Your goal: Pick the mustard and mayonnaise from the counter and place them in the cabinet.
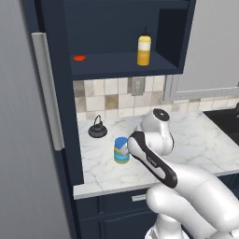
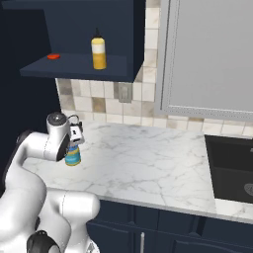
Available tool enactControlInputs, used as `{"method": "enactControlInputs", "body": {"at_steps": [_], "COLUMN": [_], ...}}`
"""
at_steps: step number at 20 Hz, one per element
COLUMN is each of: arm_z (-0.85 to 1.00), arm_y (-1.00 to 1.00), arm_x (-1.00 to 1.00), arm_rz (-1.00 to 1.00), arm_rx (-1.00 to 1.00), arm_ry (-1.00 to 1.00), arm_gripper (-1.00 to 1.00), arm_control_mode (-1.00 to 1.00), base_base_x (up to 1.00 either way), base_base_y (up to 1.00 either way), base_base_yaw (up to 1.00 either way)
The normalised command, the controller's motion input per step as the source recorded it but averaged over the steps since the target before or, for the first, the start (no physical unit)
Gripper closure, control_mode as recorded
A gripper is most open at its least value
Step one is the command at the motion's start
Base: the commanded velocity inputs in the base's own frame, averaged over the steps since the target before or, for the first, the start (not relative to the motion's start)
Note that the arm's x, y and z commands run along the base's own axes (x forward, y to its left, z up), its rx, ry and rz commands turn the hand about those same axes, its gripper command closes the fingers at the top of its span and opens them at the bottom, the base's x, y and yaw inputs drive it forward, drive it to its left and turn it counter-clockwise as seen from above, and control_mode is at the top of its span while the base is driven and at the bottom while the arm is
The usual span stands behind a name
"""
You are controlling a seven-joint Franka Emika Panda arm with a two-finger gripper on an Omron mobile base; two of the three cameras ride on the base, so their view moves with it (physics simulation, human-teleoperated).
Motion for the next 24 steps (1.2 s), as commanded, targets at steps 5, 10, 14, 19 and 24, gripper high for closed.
{"method": "enactControlInputs", "body": {"at_steps": [5, 10, 14, 19, 24], "arm_z": [-0.03, -0.09, -0.17, -0.18, -0.24], "arm_y": [0.00, 0.02, 0.06, 0.06, 0.06], "arm_x": [0.23, 0.24, 0.20, 0.23, 0.22], "arm_rz": [0.00, 0.00, 0.00, 0.00, 0.00], "arm_rx": [0.00, 0.00, 0.00, 0.00, 0.00], "arm_ry": [0.05, 0.03, 0.03, 0.03, 0.03], "arm_gripper": [-1.00, -1.00, -1.00, -1.00, -1.00], "arm_control_mode": [-1.00, -1.00, -1.00, -1.00, -1.00], "base_base_x": [0.00, 0.00, 0.00, 0.00, 0.00], "base_base_y": [0.00, 0.00, 0.00, 0.00, 0.00], "base_base_yaw": [0.00, 0.00, 0.00, 0.00, 0.00]}}
